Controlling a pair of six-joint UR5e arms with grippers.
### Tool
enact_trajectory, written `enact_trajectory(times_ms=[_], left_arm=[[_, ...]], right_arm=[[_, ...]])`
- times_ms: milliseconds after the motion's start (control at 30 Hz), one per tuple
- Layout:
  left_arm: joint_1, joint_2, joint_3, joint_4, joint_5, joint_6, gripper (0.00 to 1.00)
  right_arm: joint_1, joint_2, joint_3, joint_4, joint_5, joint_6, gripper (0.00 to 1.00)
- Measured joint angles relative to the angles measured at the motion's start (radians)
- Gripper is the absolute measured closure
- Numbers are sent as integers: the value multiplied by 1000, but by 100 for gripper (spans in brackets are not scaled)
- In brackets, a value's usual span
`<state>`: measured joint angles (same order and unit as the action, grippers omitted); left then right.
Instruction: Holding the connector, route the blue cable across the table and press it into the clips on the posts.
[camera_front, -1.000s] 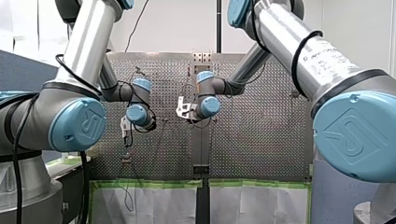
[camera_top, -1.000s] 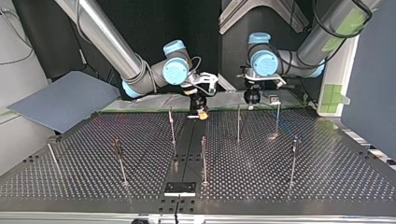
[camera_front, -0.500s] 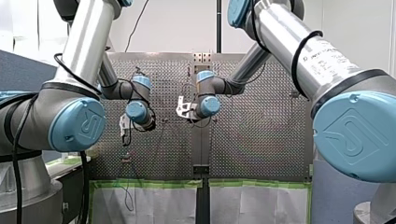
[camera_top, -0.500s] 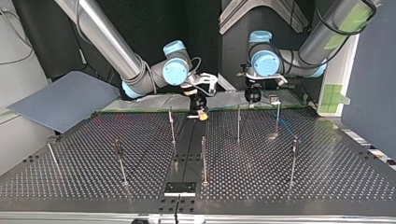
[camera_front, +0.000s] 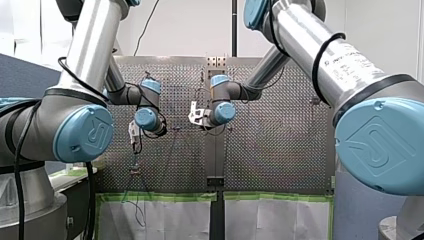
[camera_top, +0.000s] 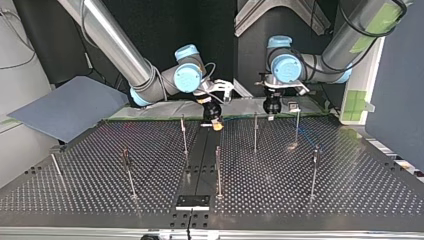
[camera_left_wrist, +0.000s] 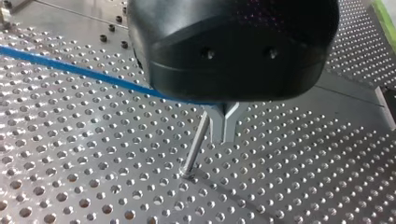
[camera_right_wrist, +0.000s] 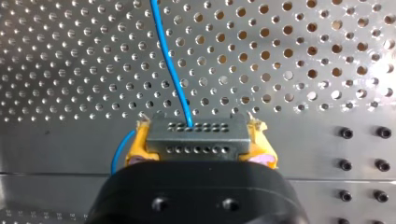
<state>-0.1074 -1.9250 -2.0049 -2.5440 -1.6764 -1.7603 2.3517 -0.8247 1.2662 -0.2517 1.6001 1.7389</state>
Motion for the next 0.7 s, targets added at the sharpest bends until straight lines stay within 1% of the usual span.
enact_trajectory(times_ms=[133, 300, 500, 700], left_arm=[[9, -4, 2, 15, 5, -2, 99], [14, -17, 19, 32, 31, -20, 99], [19, -63, 66, 29, 43, -32, 99], [40, -115, 120, 24, 46, -45, 99]], right_arm=[[-2, 0, 0, 0, 0, 2, 100], [-4, 0, 0, 0, 1, 3, 100], [-9, 0, 0, 0, 0, 3, 100], [-17, 0, -1, 0, 0, 4, 100]])
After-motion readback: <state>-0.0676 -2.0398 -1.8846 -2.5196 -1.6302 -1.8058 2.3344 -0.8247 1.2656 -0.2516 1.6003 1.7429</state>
